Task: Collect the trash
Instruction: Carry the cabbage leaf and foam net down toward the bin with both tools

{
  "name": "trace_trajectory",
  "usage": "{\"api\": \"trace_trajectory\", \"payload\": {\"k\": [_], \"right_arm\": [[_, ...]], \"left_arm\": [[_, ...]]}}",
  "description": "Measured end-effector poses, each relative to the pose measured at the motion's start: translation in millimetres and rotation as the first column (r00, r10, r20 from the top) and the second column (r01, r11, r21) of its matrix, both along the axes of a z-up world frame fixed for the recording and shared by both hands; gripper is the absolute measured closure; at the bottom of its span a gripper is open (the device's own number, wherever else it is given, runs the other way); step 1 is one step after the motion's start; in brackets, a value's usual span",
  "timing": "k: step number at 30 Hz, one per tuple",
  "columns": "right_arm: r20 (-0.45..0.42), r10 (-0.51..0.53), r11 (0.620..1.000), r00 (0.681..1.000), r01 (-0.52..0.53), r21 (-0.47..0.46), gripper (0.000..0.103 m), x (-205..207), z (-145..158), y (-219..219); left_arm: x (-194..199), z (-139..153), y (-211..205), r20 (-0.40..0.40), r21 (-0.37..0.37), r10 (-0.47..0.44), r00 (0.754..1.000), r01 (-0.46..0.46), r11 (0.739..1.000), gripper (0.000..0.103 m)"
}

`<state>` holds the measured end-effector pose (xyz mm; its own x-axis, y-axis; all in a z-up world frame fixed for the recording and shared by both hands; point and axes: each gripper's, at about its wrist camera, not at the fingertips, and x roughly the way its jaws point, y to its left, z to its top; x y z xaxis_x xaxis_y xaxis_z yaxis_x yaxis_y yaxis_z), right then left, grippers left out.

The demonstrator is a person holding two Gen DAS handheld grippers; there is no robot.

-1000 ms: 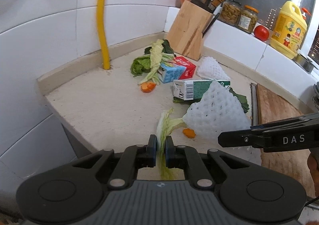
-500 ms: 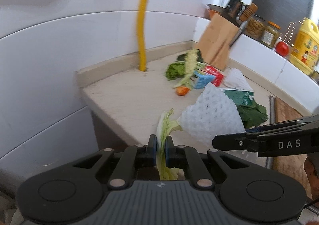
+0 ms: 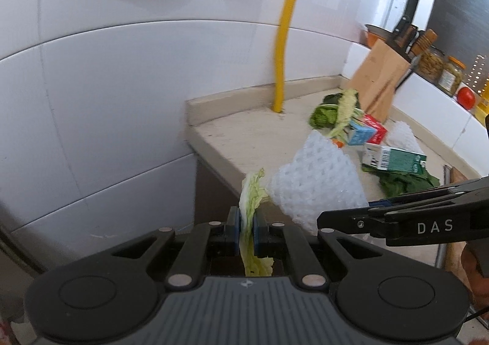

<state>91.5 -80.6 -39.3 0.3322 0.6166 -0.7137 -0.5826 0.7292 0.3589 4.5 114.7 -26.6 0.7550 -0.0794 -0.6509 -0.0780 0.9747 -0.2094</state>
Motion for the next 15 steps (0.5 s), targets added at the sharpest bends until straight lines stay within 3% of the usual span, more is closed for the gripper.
{"api": "trace_trajectory", "payload": {"k": [15], "right_arm": [[-0.027, 0.107, 0.994, 0.994, -0.107, -0.007, 0.075, -8, -11, 61]], "left_arm": [[-20, -7, 44, -0.016, 0.011, 0.103, 0.995, -0.103, 0.995, 0.099]]}}
